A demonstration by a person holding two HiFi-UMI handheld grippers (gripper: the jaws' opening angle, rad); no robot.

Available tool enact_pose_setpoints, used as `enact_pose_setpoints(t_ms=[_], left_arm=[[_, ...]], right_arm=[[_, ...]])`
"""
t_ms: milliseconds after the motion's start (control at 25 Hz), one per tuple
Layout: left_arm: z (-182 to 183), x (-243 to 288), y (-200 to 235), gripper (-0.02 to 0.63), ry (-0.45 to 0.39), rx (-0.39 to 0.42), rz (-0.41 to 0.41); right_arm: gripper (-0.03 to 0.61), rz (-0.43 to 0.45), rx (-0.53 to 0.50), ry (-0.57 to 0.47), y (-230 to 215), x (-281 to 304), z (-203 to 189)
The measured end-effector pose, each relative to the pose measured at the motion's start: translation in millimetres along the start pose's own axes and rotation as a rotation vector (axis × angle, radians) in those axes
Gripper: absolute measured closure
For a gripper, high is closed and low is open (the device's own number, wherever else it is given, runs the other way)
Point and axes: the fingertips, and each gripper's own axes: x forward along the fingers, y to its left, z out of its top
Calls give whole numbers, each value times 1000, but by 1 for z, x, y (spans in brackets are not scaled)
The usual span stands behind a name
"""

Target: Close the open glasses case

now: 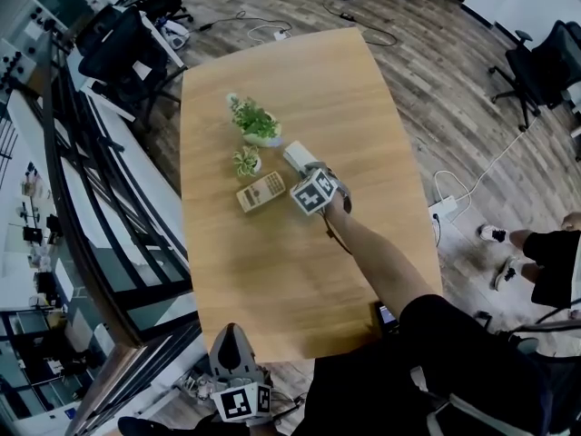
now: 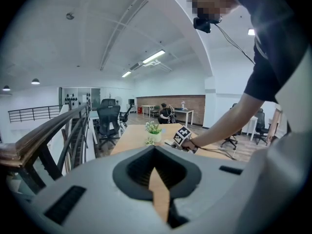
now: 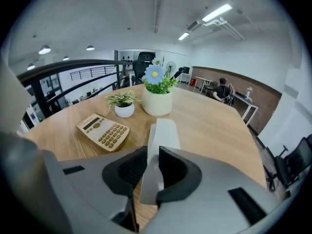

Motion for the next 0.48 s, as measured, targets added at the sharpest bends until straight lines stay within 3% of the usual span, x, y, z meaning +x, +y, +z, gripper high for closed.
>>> enact_pose_setpoints(t_ms=[80,120,480], left_arm=[[2,-1,0,614,0,0,2],[2,-2,1,614,2,-1,6],[-2,-12,12,614,-4,-10,44]], right_arm=[[497,17,56,9,1,3,-4],[555,15,80,19,0,5,-7],[563,3,113,42,-2,12,-11]])
